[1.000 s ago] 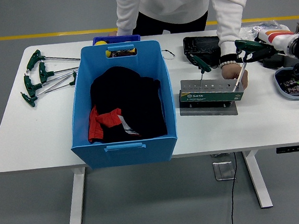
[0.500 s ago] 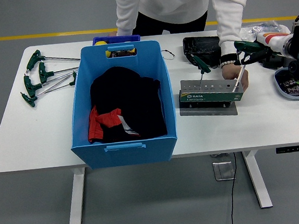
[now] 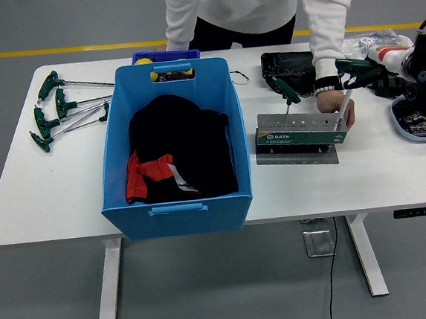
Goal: Lift tool from toolbox,place it in box,lift tool from toolbox,place it in box
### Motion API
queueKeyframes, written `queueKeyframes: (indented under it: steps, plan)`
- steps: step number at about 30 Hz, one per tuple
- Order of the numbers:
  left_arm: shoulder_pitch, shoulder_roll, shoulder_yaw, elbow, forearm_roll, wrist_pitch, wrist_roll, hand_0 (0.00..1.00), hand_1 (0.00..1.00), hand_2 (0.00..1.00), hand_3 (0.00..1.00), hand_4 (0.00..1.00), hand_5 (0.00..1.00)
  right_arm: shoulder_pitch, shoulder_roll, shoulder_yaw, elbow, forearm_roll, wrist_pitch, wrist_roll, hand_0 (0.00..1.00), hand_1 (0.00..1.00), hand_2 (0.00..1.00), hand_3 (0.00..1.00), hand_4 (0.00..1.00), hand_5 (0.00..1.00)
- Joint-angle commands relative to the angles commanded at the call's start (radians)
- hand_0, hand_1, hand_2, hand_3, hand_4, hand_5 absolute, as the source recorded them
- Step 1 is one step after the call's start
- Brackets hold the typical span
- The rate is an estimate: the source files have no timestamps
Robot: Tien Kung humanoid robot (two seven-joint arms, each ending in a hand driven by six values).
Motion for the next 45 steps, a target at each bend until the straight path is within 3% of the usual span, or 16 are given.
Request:
queueKeyframes:
  steps: [6, 8, 9, 13, 14, 15, 20, 21, 26, 27, 38, 39, 44, 45]
  plan:
    - [0.003, 0.001, -0.005, 0.000, 0.008, 0.000, 0.003, 0.695, 0.661, 0.709, 0.705, 0.744, 0.632, 0.005, 0.006, 0.018, 0.005, -0.004, 0.026, -0.036, 0.120, 0.207, 0.281, 0.345, 0.998, 0.796]
    - [0.006, 0.001, -0.010, 0.000, 0.015, 0.000, 0.005, 0.695, 0.661, 0.709, 0.705, 0.744, 0.632, 0.005, 0.008, 0.018, 0.010, 0.007, 0.027, -0.050, 0.120, 0.207, 0.281, 0.345, 0.998, 0.796]
    - [0.006, 0.001, -0.013, 0.001, 0.020, 0.001, 0.007, 0.695, 0.659, 0.707, 0.706, 0.745, 0.632, 0.005, 0.009, 0.018, 0.011, 0.011, 0.026, -0.053, 0.066, 0.192, 0.271, 0.337, 0.998, 0.800]
    - [0.010, 0.002, -0.025, 0.002, 0.039, 0.001, 0.013, 0.695, 0.659, 0.707, 0.706, 0.745, 0.632, 0.004, 0.015, 0.016, 0.012, 0.030, 0.025, -0.068, 0.066, 0.192, 0.271, 0.337, 0.998, 0.800]
    - [0.011, 0.002, -0.027, 0.002, 0.044, 0.001, 0.014, 0.695, 0.659, 0.707, 0.706, 0.745, 0.632, 0.003, 0.016, 0.014, 0.013, 0.037, 0.019, -0.074, 0.066, 0.192, 0.271, 0.337, 0.998, 0.800]
    - [0.011, 0.002, -0.028, 0.002, 0.047, 0.001, 0.015, 0.694, 0.652, 0.705, 0.704, 0.744, 0.629, 0.003, 0.017, 0.013, 0.013, 0.043, 0.013, -0.078, 0.002, 0.125, 0.211, 0.253, 0.998, 0.800]
    - [0.012, 0.003, -0.032, 0.002, 0.054, 0.001, 0.017, 0.694, 0.652, 0.705, 0.704, 0.744, 0.629, 0.002, 0.021, 0.010, 0.016, 0.086, -0.021, -0.099, 0.002, 0.125, 0.211, 0.253, 0.998, 0.800]
    - [0.011, 0.003, -0.032, 0.002, 0.055, 0.001, 0.018, 0.694, 0.652, 0.704, 0.703, 0.743, 0.628, 0.003, 0.021, 0.009, 0.017, 0.094, -0.030, -0.103, 0.002, 0.066, 0.154, 0.190, 0.998, 0.808]
    - [0.009, 0.004, -0.028, 0.002, 0.049, 0.000, 0.015, 0.694, 0.652, 0.704, 0.703, 0.743, 0.628, 0.007, 0.018, 0.017, 0.016, 0.103, -0.061, -0.117, 0.002, 0.066, 0.154, 0.190, 0.998, 0.808]
    - [0.009, 0.004, -0.028, 0.003, 0.049, 0.000, 0.015, 0.694, 0.651, 0.702, 0.703, 0.743, 0.628, 0.008, 0.018, 0.017, 0.017, 0.102, -0.065, -0.118, 0.002, 0.016, 0.097, 0.138, 0.998, 0.802]
    - [0.004, 0.004, -0.022, 0.003, 0.043, 0.001, 0.013, 0.693, 0.648, 0.701, 0.704, 0.743, 0.628, 0.004, 0.017, 0.005, 0.007, 0.090, -0.088, -0.120, 0.002, 0.002, 0.059, 0.110, 0.998, 0.759]
    - [0.004, 0.003, -0.022, 0.004, 0.043, 0.001, 0.013, 0.693, 0.646, 0.699, 0.705, 0.744, 0.629, 0.004, 0.016, 0.004, 0.006, 0.085, -0.092, -0.119, 0.002, 0.002, 0.035, 0.074, 0.998, 0.671]
    - [0.004, 0.003, -0.024, 0.004, 0.044, 0.000, 0.013, 0.693, 0.646, 0.699, 0.705, 0.744, 0.629, 0.005, 0.011, 0.011, 0.011, 0.060, -0.123, -0.116, 0.002, 0.002, 0.035, 0.074, 0.998, 0.671]
    - [0.005, 0.003, -0.024, 0.004, 0.044, 0.000, 0.013, 0.693, 0.646, 0.697, 0.706, 0.743, 0.629, 0.005, 0.009, 0.012, 0.013, 0.057, -0.128, -0.115, 0.002, 0.002, 0.008, 0.049, 0.891, 0.645]
